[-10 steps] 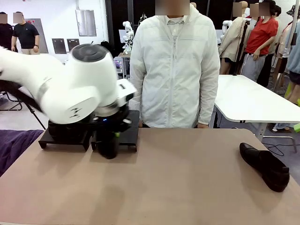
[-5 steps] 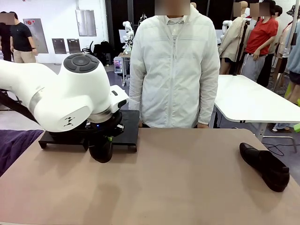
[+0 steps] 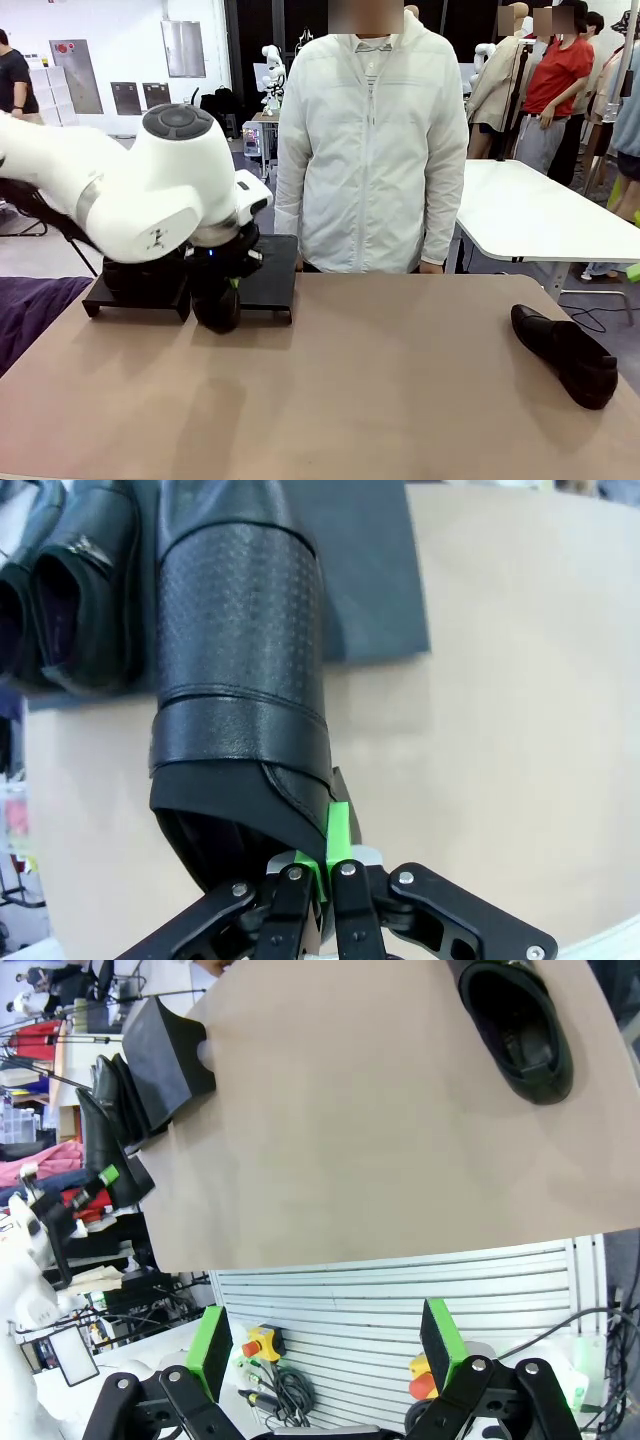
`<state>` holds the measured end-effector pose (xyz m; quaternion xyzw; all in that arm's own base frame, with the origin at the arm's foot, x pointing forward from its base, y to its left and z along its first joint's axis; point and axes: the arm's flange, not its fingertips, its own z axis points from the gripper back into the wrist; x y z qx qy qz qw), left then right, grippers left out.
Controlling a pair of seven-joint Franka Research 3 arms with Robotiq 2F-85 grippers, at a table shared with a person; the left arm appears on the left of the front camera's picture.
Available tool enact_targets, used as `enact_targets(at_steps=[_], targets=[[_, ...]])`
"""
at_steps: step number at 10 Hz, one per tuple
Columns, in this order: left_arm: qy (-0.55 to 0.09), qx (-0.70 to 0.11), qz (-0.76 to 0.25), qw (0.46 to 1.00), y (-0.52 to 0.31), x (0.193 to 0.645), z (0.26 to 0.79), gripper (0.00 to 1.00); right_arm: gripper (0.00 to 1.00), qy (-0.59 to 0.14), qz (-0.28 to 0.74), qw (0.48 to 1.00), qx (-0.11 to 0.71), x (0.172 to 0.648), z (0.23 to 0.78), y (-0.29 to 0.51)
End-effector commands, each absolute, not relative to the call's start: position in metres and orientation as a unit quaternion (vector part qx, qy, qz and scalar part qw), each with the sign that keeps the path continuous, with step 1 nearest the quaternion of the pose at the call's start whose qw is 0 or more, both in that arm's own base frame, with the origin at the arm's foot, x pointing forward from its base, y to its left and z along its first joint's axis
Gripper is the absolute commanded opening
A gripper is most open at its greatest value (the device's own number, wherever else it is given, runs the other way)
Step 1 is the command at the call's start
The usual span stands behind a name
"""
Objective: Organize the shoes by placing them on the stand.
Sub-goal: Place the Shoe from the middle of the table onto the Shoes Stand.
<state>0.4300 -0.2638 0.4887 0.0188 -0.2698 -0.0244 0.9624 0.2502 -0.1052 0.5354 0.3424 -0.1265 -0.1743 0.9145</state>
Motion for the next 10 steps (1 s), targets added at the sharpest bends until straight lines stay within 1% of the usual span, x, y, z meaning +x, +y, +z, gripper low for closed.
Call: enact_targets(at_steps=[1,2,3,5,7,10], targets=[[-0.301,0.034,-0.014,0.953,-0.275,0.511,0.500,0.00,1.00,-0.132,-0.162,0.911,0.354,0.251,0.538,-0.107],[-0.316,0.054,-0.010,0.947,-0.273,0.542,0.498,0.00,1.00,-0.132,-0.162,0.911,0.354,0.251,0.538,-0.107],[-0.310,0.088,-0.011,0.946,-0.270,0.569,0.493,0.00,1.00,-0.132,-0.162,0.911,0.354,0.251,0.538,-0.107],[-0.310,0.120,-0.047,0.942,-0.269,0.596,0.477,0.00,1.00,-0.132,-0.162,0.911,0.354,0.251,0.538,-0.107],[-0.298,0.115,-0.065,0.945,-0.271,0.604,0.465,0.00,1.00,-0.132,-0.162,0.911,0.354,0.251,0.538,-0.107],[-0.263,0.134,-0.057,0.954,-0.273,0.609,0.455,0.00,1.00,-0.132,-0.162,0.911,0.354,0.251,0.538,-0.107]])
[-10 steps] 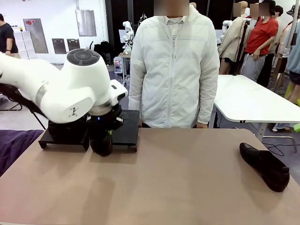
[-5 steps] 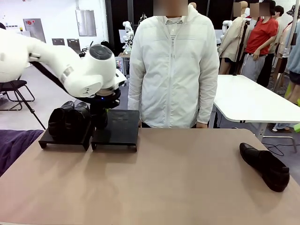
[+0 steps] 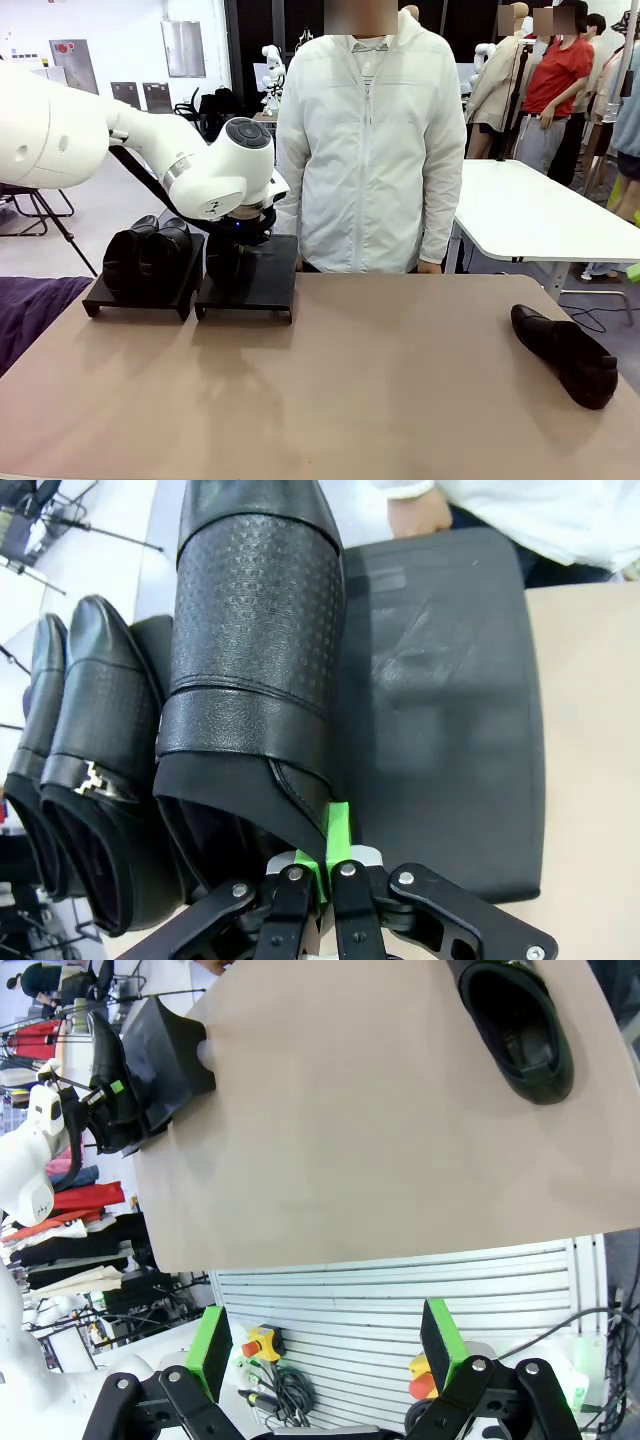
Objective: Organize the shoes by placing them on the stand.
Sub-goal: Place the Shoe from the middle of the table onto the Shoes Stand.
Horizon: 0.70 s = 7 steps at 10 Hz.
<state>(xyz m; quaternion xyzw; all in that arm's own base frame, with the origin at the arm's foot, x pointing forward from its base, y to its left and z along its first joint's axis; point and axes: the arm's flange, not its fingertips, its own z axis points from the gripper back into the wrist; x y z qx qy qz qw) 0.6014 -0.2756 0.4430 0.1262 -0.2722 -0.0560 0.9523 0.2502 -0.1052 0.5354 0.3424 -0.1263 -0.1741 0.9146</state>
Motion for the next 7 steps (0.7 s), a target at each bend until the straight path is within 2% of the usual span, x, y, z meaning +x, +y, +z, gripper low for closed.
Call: enact_targets(at_steps=[1,3,6,7], targets=[[-0.249,0.139,-0.055,0.957,-0.273,0.610,0.453,0.00,1.00,-0.132,-0.162,0.911,0.354,0.251,0.538,-0.107],[-0.224,0.138,-0.053,0.963,-0.274,0.613,0.447,0.00,1.00,-0.132,-0.162,0.911,0.354,0.251,0.538,-0.107],[-0.219,0.150,-0.041,0.963,-0.274,0.617,0.440,0.00,1.00,-0.132,-0.162,0.911,0.354,0.251,0.538,-0.107],[-0.221,0.146,-0.037,0.963,-0.274,0.618,0.440,0.57,1.00,-0.132,-0.162,0.911,0.354,0.251,0.538,-0.107]])
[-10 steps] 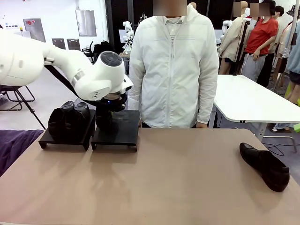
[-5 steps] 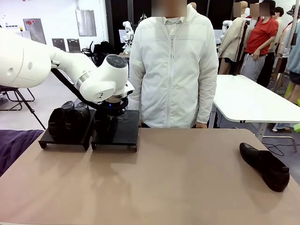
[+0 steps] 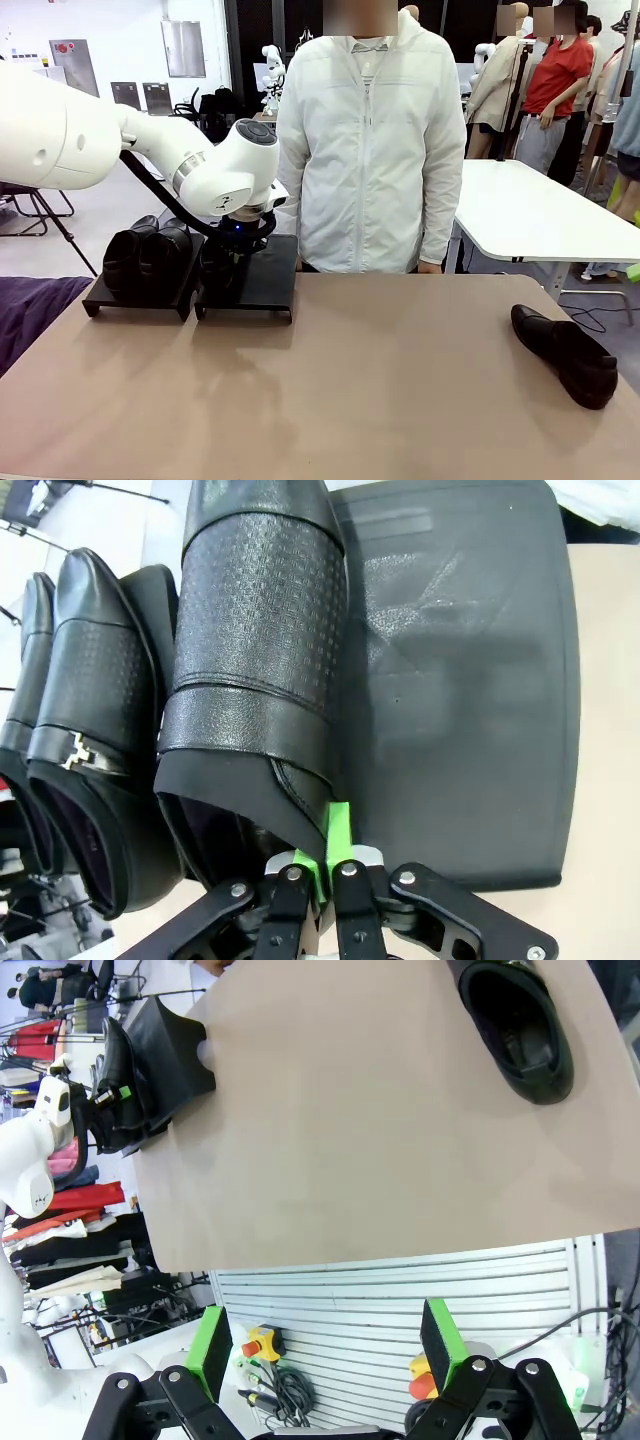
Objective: Organize the shoes by placing them on the stand.
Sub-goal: Place the Shoe from the middle of the table onto the Shoes Stand.
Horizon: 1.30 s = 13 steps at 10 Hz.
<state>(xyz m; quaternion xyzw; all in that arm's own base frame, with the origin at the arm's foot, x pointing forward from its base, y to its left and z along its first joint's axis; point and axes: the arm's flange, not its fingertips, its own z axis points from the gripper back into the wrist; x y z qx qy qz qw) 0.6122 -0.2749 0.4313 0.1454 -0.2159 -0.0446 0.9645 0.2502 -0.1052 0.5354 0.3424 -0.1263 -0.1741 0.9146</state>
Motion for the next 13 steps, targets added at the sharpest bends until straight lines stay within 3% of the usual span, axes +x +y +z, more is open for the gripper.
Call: enact_targets(at_steps=[1,5,7,9,10,13], targets=[[-0.223,0.144,-0.037,0.963,-0.273,0.616,0.440,1.00,1.00,-0.132,-0.162,0.911,0.354,0.251,0.538,-0.107],[-0.228,0.141,-0.025,0.963,-0.265,0.594,0.459,1.00,1.00,-0.132,-0.162,0.911,0.354,0.251,0.538,-0.107],[-0.179,0.102,-0.059,0.977,-0.256,0.559,0.488,1.00,1.00,-0.132,-0.162,0.911,0.354,0.251,0.538,-0.107],[-0.078,-0.028,-0.168,0.982,-0.226,0.510,0.511,1.00,1.00,-0.132,-0.162,0.911,0.354,0.251,0.538,-0.107],[-0.065,-0.086,-0.205,0.973,-0.206,0.481,0.517,1.00,1.00,-0.132,-0.162,0.911,0.354,0.251,0.538,-0.107],[-0.141,-0.270,-0.158,0.939,-0.129,0.395,0.488,1.00,1.00,-0.132,-0.162,0.911,0.354,0.251,0.538,-0.107]])
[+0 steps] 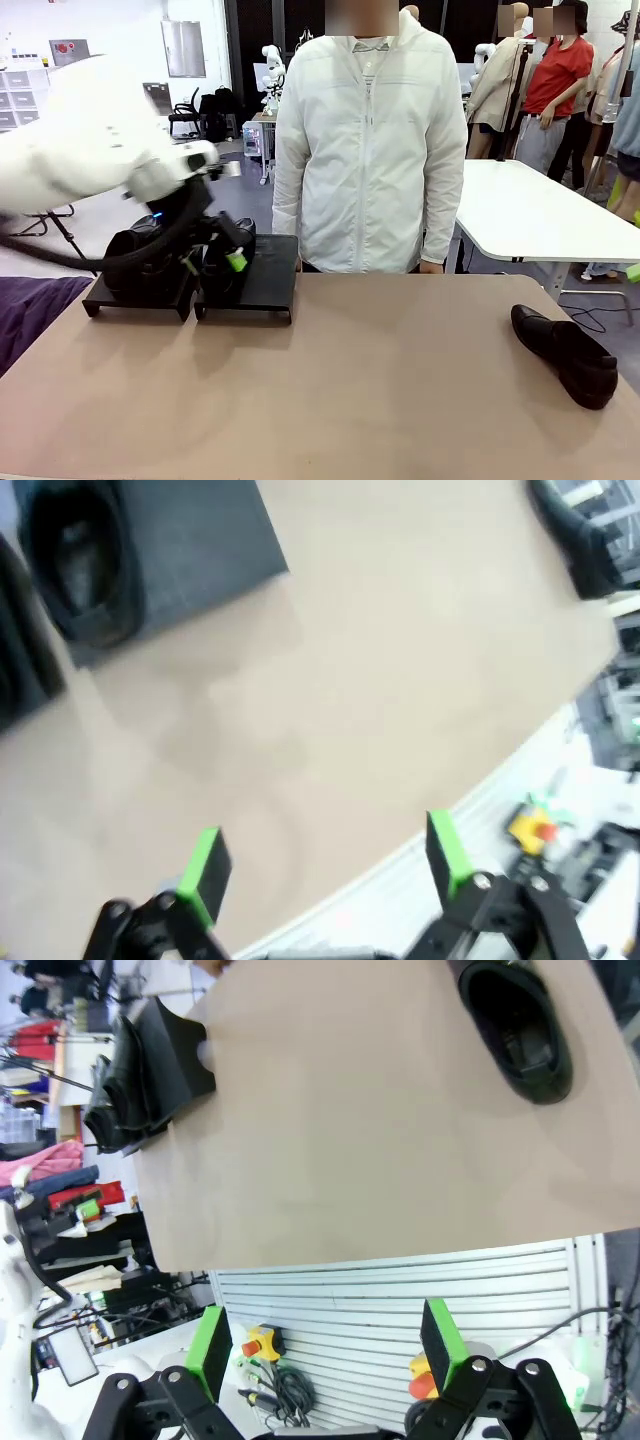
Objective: Organize the shoes by placing them on the stand.
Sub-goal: Place the Shoe from the middle of the table onto the Shoes Stand.
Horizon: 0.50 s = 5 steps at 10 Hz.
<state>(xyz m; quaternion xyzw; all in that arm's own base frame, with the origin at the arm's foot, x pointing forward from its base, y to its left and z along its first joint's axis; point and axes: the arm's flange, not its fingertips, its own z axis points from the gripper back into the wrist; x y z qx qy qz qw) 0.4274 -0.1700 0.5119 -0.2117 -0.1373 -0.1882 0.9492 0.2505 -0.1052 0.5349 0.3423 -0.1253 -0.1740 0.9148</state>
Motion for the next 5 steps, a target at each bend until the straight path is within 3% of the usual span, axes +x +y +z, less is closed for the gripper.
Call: enact_targets(at_steps=[1,4,5], targets=[[-0.145,-0.321,-0.102,0.930,-0.089,0.381,0.474,1.00,1.00,-0.132,-0.162,0.911,0.354,0.251,0.538,-0.107],[-0.176,-0.493,0.042,0.851,0.025,0.375,0.437,1.00,1.00,-0.132,-0.162,0.911,0.354,0.251,0.538,-0.107],[-0.134,-0.392,-0.045,0.909,-0.037,0.367,0.454,1.00,1.00,-0.132,-0.162,0.911,0.354,0.251,0.538,-0.107]])
